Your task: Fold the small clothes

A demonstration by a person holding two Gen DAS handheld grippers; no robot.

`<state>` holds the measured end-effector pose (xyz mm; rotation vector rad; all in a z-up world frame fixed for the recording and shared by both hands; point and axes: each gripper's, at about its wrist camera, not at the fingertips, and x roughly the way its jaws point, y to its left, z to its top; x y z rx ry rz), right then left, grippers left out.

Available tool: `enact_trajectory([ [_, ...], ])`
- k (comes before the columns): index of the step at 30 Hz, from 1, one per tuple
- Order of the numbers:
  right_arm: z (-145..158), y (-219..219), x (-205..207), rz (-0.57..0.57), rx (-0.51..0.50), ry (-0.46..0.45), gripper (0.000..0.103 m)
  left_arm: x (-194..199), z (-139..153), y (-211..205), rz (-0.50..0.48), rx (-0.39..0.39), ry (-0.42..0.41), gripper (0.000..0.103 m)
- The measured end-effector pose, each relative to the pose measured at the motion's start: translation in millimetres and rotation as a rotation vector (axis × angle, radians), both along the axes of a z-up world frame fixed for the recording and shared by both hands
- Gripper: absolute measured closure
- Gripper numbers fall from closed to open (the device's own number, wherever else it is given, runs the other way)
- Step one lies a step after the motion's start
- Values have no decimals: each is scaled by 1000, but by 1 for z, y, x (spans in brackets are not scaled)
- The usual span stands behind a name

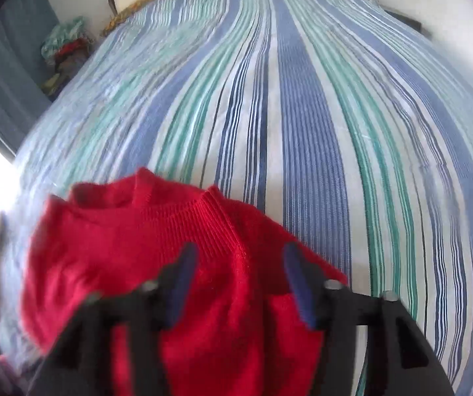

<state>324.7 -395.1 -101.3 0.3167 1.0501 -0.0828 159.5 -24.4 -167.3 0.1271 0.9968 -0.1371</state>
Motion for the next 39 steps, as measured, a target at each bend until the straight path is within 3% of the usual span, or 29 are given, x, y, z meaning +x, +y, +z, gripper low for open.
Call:
enact_trajectory([
  [3,9,-29,-36,-98,110,-58,28,0,0,0,0,0,0,0],
  [7,-22,-54,-76,-203,248,-8,27,0,0,0,0,0,-2,0],
  [11,-52,-56,-107,-241,454,-71,24,0,0,0,0,0,-7,0],
  [15,-62,-40,-104,-218,614,-101,19,0,0,0,0,-1,-7,0],
  [16,-62,-34,-100,-201,610,-79,27,0,0,0,0,-1,-6,0],
  [17,-61,-25,-94,-175,571,-44,62,0,0,0,0,-2,-6,0],
  [18,-58,-15,-87,-154,496,1,83,-1,0,1,0,-4,-4,0],
  [19,-54,-9,-84,-160,413,29,94,-2,0,1,0,-7,-2,0],
  [22,-28,7,-82,-173,326,-12,94,0,3,2,1,-11,19,0],
  [25,14,50,-66,-60,248,-77,94,3,12,10,26,-54,90,2],
  [29,53,131,-33,127,215,-113,94,-4,37,48,113,-305,129,2],
  [31,54,180,-17,207,200,-102,94,-5,45,65,151,-334,101,2],
  [33,41,230,-6,275,132,-80,94,-3,47,75,169,-305,67,2],
  [35,22,272,-1,334,77,-60,94,2,42,82,200,-283,76,2],
  [37,3,307,2,376,71,-33,93,6,33,91,233,-326,109,2],
  [39,-14,331,3,435,95,4,76,7,27,98,256,-366,134,2],
])
